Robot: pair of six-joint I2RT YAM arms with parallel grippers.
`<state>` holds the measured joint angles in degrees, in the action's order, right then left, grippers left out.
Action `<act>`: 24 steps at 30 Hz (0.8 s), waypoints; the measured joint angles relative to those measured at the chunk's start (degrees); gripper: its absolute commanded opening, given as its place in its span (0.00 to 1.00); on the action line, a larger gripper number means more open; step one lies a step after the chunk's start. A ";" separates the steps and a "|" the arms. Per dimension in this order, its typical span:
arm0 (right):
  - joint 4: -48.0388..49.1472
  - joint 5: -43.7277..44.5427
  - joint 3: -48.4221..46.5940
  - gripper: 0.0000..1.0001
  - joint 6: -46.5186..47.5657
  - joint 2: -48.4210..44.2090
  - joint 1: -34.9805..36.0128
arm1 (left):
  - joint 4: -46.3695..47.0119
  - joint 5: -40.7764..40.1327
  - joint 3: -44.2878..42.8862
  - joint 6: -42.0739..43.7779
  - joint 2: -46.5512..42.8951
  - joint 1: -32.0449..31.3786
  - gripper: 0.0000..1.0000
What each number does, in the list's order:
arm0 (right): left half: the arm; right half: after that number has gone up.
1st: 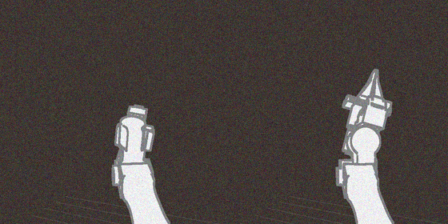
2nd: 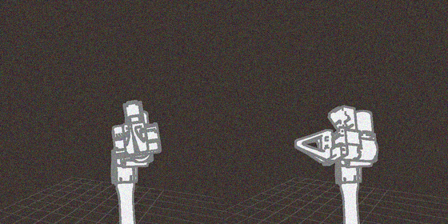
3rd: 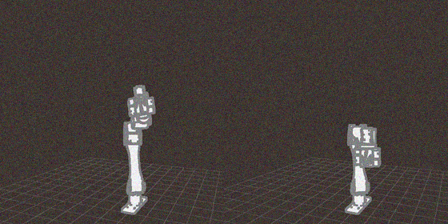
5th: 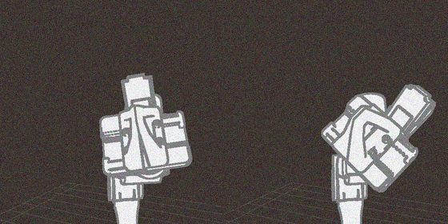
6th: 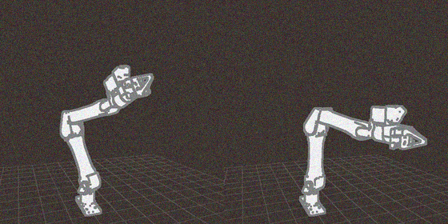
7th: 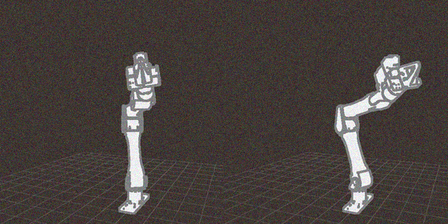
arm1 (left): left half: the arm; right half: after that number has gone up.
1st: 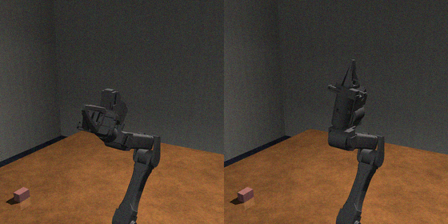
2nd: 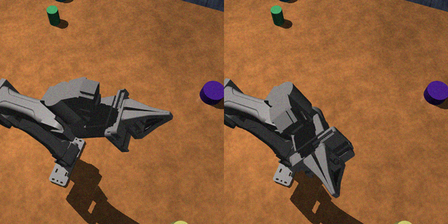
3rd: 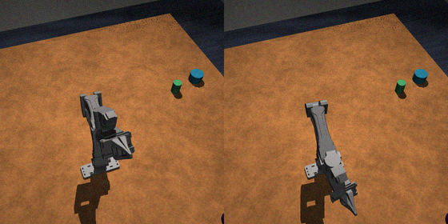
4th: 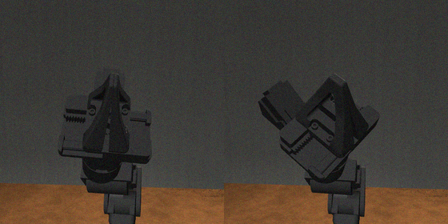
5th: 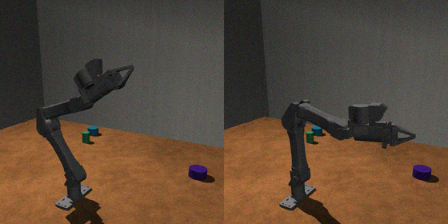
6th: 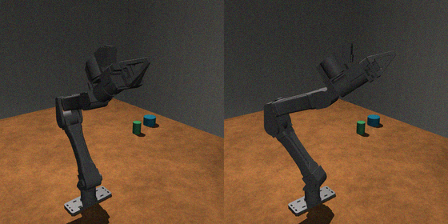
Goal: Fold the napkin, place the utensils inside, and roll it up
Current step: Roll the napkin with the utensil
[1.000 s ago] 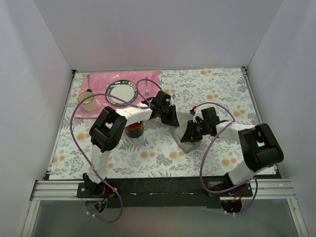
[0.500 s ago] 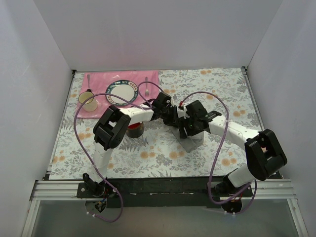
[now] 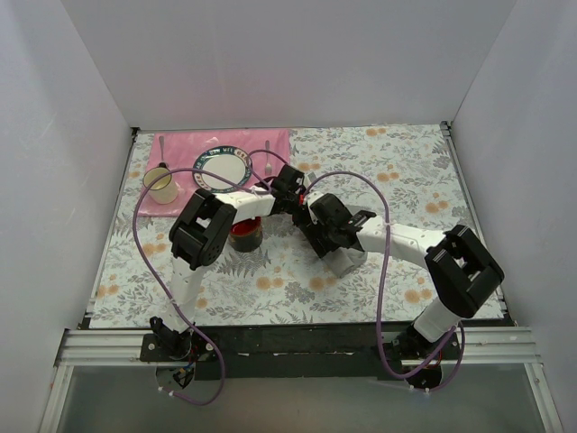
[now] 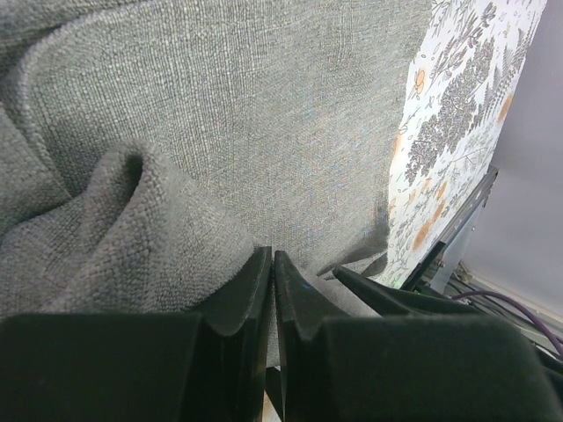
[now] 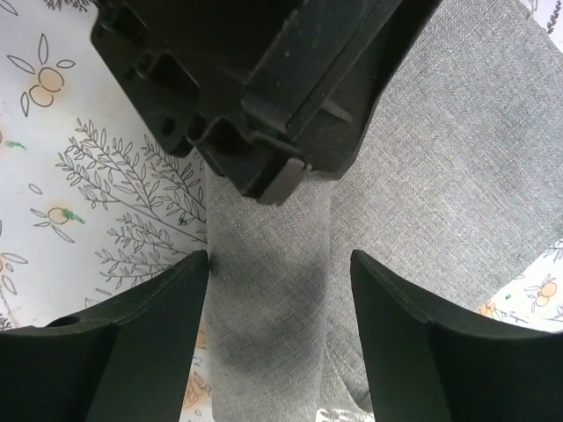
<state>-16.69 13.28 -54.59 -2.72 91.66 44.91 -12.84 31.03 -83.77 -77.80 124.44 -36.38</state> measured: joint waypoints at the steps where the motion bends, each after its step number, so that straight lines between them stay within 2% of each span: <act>1: 0.94 -0.04 0.55 0.69 -0.09 0.20 0.02 | -0.28 0.09 -0.09 0.00 0.00 0.13 0.06; 3: 2.27 -0.42 1.14 0.66 -0.26 0.83 0.02 | -0.85 0.20 -0.31 0.00 0.07 0.28 0.06; 8: 6.25 -2.56 2.95 0.68 -1.97 2.73 0.02 | -1.97 0.92 -1.42 0.02 0.76 0.33 0.06; 11: 8.57 -3.34 3.85 0.66 -3.54 2.73 -0.07 | -2.40 1.18 -1.66 0.00 0.90 0.37 0.06; 15: 11.32 -3.15 4.96 0.34 -5.57 2.75 -0.20 | -3.96 1.18 -2.23 0.07 0.94 0.63 0.07; 18: 14.40 -2.58 6.73 0.20 -7.34 2.21 -0.76 | -5.18 0.76 -2.89 0.17 0.94 0.81 0.10; 20: 16.83 -2.95 8.37 0.16 -8.15 1.49 -1.01 | -6.03 0.00 -3.48 0.26 0.94 0.76 0.15; 23: 20.92 -4.52 11.08 0.06 -9.92 0.37 -1.44 | -8.09 -1.44 -4.92 0.42 0.83 0.68 0.25; 24: 22.43 -5.38 12.00 0.03 -10.71 0.04 -1.75 | -8.85 -2.10 -5.53 0.44 0.66 0.66 0.32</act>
<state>5.74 7.90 -42.59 -13.43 91.70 43.16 -21.69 28.93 -89.30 -77.36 125.10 -35.73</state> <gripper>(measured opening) 0.191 0.202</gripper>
